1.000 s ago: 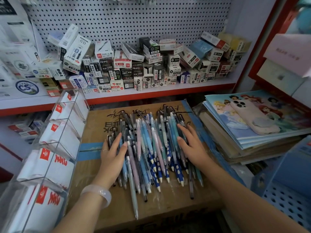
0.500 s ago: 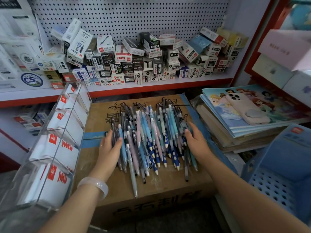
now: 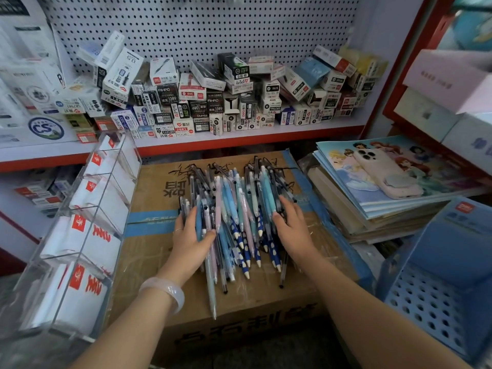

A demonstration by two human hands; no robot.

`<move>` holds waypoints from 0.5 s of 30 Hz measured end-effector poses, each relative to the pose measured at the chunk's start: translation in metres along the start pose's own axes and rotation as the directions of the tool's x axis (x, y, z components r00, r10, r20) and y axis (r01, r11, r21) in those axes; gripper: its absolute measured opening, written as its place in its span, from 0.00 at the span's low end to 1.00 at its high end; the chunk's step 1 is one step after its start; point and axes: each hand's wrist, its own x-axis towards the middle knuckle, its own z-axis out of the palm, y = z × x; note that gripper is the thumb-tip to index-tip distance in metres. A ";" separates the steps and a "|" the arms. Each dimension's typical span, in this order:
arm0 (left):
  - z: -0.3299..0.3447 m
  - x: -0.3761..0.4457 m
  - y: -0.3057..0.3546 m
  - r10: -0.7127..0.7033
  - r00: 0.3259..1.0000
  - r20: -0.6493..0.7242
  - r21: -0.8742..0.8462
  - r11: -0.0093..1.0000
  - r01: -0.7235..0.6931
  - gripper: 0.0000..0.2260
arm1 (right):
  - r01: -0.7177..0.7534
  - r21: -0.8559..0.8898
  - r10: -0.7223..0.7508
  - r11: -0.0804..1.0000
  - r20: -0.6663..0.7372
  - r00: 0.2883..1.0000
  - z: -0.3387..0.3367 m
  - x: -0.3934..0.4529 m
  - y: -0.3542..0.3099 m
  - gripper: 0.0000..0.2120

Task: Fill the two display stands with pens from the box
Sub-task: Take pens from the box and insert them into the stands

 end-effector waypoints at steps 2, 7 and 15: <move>0.002 -0.001 0.002 0.012 1.000 0.009 -0.002 1.000 -0.012 0.30 | 0.005 0.027 -0.006 1.000 0.015 1.000 0.002 -0.001 -0.002 0.24; 0.002 0.002 -0.001 0.005 1.000 0.022 0.017 1.000 -0.006 0.30 | -0.019 0.024 0.018 1.000 0.034 0.999 0.004 -0.001 -0.004 0.24; -0.007 0.006 -0.014 -0.025 0.999 0.041 0.123 0.992 0.020 0.33 | -0.006 -0.049 0.007 0.999 0.030 1.000 -0.007 -0.007 -0.004 0.23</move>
